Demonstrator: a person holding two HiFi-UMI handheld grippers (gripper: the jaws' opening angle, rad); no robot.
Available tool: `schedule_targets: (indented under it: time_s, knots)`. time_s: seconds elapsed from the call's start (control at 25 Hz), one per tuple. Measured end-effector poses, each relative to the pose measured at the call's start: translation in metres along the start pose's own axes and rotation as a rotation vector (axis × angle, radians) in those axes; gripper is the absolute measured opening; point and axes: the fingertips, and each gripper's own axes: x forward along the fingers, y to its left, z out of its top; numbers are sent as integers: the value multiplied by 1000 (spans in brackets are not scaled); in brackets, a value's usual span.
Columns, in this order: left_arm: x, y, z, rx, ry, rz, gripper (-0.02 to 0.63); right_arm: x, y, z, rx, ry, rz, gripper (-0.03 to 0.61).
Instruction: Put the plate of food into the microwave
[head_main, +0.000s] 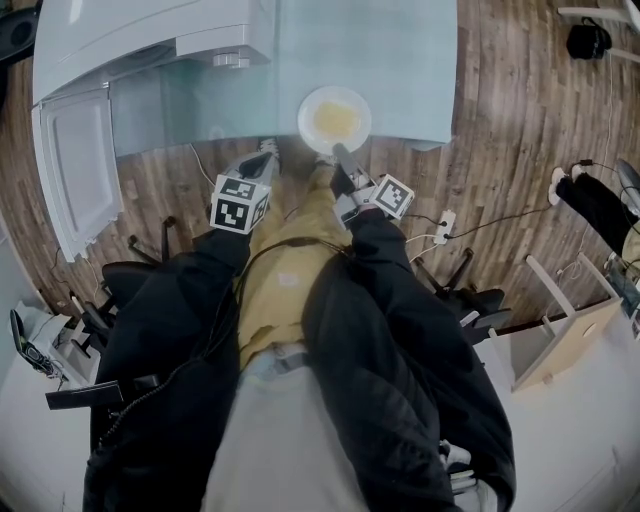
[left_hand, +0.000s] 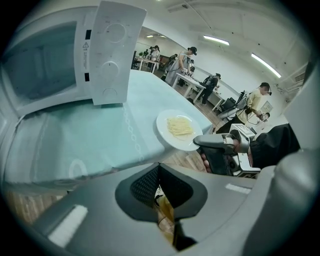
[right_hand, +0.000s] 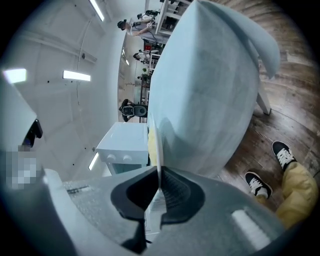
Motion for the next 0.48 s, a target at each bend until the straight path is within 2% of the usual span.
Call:
schedule_targets:
  time_s: [0.48]
  knots:
    - [-21,25,4,-87,-76,37,-3,38,44,-38,-87,186,61,12]
